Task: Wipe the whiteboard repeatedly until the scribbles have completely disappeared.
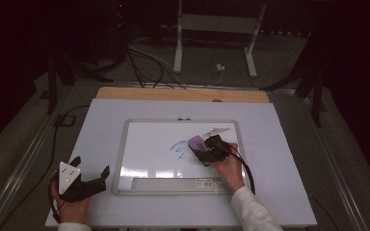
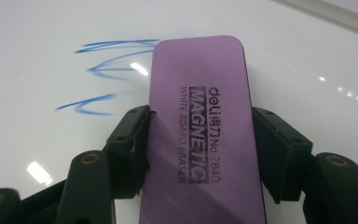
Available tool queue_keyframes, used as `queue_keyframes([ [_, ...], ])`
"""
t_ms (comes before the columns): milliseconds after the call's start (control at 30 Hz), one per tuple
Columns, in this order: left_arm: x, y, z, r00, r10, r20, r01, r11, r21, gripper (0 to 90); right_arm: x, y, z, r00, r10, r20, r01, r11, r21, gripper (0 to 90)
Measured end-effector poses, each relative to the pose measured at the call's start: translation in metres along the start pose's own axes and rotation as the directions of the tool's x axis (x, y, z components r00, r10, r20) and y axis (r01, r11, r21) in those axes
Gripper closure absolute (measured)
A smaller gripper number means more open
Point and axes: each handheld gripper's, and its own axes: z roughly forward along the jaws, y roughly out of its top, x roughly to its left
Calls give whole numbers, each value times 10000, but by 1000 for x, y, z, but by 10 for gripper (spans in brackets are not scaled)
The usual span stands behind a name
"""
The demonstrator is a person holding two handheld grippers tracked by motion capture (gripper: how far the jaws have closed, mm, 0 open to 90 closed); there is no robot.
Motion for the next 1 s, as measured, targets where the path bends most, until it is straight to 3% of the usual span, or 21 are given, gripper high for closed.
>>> queue_keyframes([
  [100,0,0,0,10000,0,-7,0,10000,3,4,-4,-1,0,9997,230,-24,-230,9997,-18,411],
  [167,-1,0,1,10000,2,3,-2,10000,2,4,0,-1,-1,9999,118,-9,-118,9999,-1,411],
  [333,-1,0,1,10000,10,-6,-10,10000,5,4,17,-3,-1,9974,-292,-664,296,9995,49,411],
  [467,-1,0,0,10000,6,-17,-6,10000,-6,4,20,-3,-2,9966,-463,-678,469,9989,71,411],
  [567,0,0,0,10000,4,-14,-4,10000,-4,4,12,-1,-2,9991,-418,-89,419,9991,78,411],
  [633,-1,0,0,10000,9,-14,-9,10000,-1,4,3,0,-1,9997,-102,230,100,9999,80,411],
  [700,-1,0,0,10000,24,-2,-24,10000,1,4,0,-1,-1,9997,202,154,-203,9998,35,411],
  [767,-1,0,1,10000,47,6,-47,10000,49,4,1,-1,-1,9998,156,129,-157,9999,38,411],
  [867,-1,0,1,10000,72,8,-72,10000,58,4,14,0,0,9993,-189,-331,192,9998,93,410],
  [1000,-1,0,1,10000,77,-2,-77,10000,46,4,36,0,2,9918,-744,-1035,762,9970,136,410],
])
